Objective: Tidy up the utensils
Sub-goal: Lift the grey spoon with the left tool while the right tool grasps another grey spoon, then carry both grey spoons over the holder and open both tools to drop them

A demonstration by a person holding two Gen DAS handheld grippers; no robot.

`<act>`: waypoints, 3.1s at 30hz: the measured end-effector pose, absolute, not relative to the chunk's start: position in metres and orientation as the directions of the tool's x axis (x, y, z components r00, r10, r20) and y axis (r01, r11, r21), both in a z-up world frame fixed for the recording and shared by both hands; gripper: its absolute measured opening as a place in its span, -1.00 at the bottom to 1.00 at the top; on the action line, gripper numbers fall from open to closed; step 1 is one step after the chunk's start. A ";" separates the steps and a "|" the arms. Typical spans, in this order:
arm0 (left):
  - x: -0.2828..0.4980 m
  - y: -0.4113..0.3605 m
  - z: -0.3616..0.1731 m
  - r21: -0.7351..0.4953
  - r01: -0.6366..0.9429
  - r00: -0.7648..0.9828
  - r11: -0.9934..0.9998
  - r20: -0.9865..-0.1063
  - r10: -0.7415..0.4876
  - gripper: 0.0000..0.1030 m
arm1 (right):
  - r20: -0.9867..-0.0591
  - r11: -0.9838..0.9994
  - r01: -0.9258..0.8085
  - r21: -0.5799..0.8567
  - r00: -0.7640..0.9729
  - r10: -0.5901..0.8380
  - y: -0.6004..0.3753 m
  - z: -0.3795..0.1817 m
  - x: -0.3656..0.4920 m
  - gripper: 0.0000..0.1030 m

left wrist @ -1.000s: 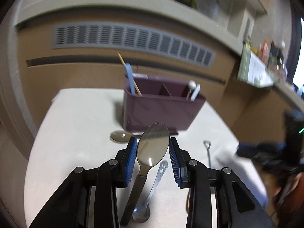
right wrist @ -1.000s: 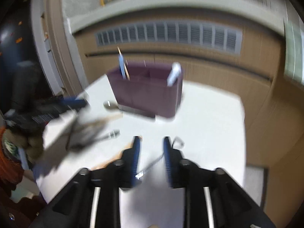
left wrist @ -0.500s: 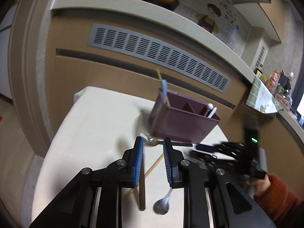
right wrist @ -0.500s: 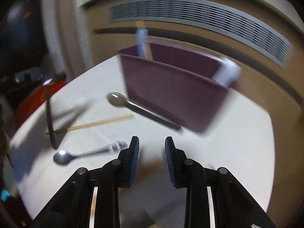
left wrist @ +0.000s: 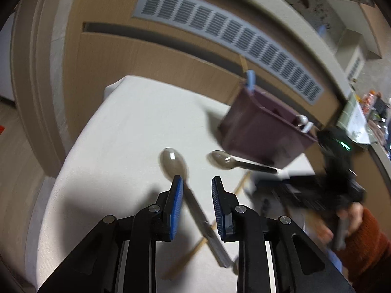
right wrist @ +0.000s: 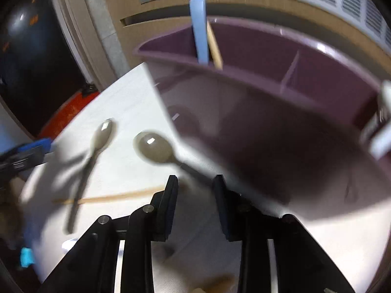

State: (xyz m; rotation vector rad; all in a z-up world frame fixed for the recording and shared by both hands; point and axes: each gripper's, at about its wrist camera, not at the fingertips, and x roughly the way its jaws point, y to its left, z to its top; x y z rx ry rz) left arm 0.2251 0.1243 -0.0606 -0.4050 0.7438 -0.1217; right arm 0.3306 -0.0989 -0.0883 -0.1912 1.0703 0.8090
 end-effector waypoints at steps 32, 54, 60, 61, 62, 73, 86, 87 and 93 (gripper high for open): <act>0.238 0.154 -0.096 -0.570 -0.118 0.703 0.813 -0.627 -0.337 -0.39 | -0.846 0.662 -0.740 -0.119 0.424 0.323 -0.054 -0.088 0.286 -0.01; 0.315 0.069 -0.090 -0.041 -0.096 0.561 0.995 -0.827 0.020 -0.10 | -0.716 0.806 -0.588 -0.072 0.593 0.369 -0.113 -0.023 0.260 -0.42; 0.317 0.074 -0.091 -0.069 -0.109 0.541 0.992 -0.841 0.000 -0.10 | -0.654 0.853 -0.519 -0.061 0.666 0.358 -0.151 -0.008 0.236 -0.44; 0.317 0.076 -0.091 -0.075 -0.105 0.539 0.992 -0.842 -0.006 -0.10 | -0.647 0.856 -0.513 -0.057 0.672 0.360 -0.155 -0.006 0.233 -0.44; 0.317 0.077 -0.091 -0.075 -0.097 0.537 0.992 -0.844 -0.012 -0.10 | -0.640 0.860 -0.507 -0.055 0.679 0.359 -0.160 -0.004 0.228 -0.44; 0.244 0.067 -0.023 -0.171 0.012 0.762 0.985 -0.636 -0.120 -0.36 | -0.585 0.911 -0.412 0.020 0.734 0.345 -0.186 0.022 0.218 -0.44; 0.226 0.039 0.101 -0.199 0.184 0.925 0.963 -0.297 -0.238 -0.36 | -0.446 0.944 -0.316 0.093 0.835 0.323 -0.208 0.078 0.211 -0.44; 0.229 0.037 0.127 -0.209 0.217 0.939 0.954 -0.222 -0.262 -0.36 | -0.397 0.941 -0.322 0.101 0.854 0.335 -0.210 0.097 0.211 -0.44; 0.282 0.033 0.173 -0.293 0.290 0.951 0.911 -0.015 -0.308 -0.36 | -0.202 0.909 -0.393 0.137 0.888 0.414 -0.207 0.182 0.244 -0.44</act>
